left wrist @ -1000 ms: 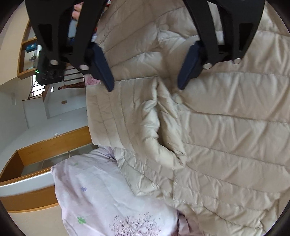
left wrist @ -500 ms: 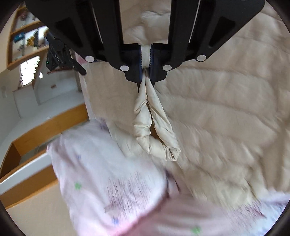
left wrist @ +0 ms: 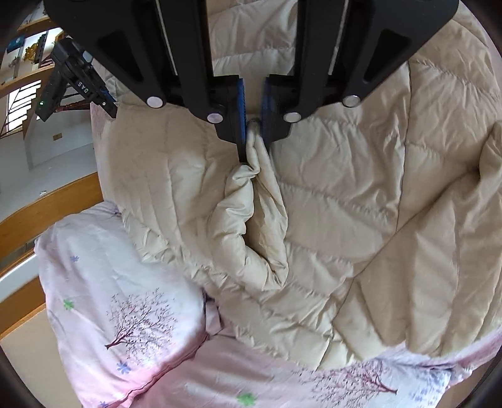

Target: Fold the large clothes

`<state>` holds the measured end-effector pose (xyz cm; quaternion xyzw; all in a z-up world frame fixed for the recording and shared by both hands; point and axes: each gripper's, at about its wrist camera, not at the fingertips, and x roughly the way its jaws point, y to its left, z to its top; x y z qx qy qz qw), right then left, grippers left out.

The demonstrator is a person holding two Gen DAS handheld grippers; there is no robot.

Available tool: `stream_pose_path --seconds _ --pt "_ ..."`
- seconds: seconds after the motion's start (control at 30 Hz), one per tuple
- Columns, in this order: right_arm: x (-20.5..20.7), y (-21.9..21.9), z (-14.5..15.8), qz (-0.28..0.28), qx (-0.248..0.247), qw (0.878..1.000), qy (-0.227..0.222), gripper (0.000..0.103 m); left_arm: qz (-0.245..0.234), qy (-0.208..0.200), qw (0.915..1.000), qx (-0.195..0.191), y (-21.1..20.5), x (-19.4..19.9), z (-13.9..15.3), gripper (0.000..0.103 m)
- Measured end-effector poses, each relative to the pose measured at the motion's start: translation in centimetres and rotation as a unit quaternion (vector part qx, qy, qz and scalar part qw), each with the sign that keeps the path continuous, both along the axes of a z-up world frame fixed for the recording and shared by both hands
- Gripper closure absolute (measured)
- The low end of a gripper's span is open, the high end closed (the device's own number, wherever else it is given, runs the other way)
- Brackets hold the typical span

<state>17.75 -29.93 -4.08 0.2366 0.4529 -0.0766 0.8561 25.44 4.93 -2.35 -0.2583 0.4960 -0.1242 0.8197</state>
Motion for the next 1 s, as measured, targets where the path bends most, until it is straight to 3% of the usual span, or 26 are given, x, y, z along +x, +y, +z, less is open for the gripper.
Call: stream_pose_path --seconds 0.03,0.1,0.17,0.23,0.37,0.53,0.7,0.77,0.83,0.87,0.93,1.0 --pt "-0.1 0.6 0.4 0.011 -0.014 1.000 0.008 0.053 -0.001 0.002 1.0000 0.000 0.1 -0.2 0.1 0.093" --pt "-0.7 2.5 1.8 0.051 -0.026 0.998 0.013 0.054 -0.003 0.000 1.0000 -0.004 0.7 -0.8 0.5 0.084" --pt "-0.8 5.1 3.4 0.106 -0.024 0.994 -0.002 0.058 -0.001 -0.010 0.9999 -0.006 1.6 -1.9 1.2 0.057" --pt "-0.5 7.8 4.6 0.153 -0.029 0.988 -0.023 0.062 0.008 -0.031 0.9995 -0.001 2.9 -3.6 2.3 0.043" --pt "2.7 14.9 5.6 0.238 -0.054 0.968 -0.053 0.068 0.032 -0.058 0.9978 -0.005 6.6 -7.5 3.7 0.043" --pt "7.2 21.9 4.7 0.283 -0.093 0.953 -0.063 0.072 0.116 -0.071 0.9908 -0.001 13.3 -12.7 3.8 0.043" --pt "10.1 27.0 0.6 0.303 -0.138 0.943 0.008 0.075 0.202 -0.059 0.9776 -0.015 20.4 -16.7 2.3 0.043" --pt "10.1 28.1 0.2 0.309 -0.171 0.935 0.006 0.075 0.233 -0.052 0.9706 -0.028 22.8 -17.7 1.5 0.043" --pt "9.9 27.6 0.9 0.309 -0.145 0.940 0.010 0.070 0.266 -0.049 0.9618 -0.044 24.9 -18.3 0.8 0.043" --pt "9.8 26.6 1.6 0.304 -0.105 0.947 0.010 0.065 0.278 -0.049 0.9582 -0.050 25.8 -18.6 0.5 0.043" --pt "9.5 25.2 2.5 0.293 -0.060 0.954 0.003 0.048 0.305 -0.049 0.9482 -0.073 27.2 -18.8 -0.1 0.043" --pt "8.6 24.1 3.6 0.285 -0.038 0.958 -0.011 0.047 0.331 -0.049 0.9372 -0.100 28.3 -18.8 -0.7 0.043"
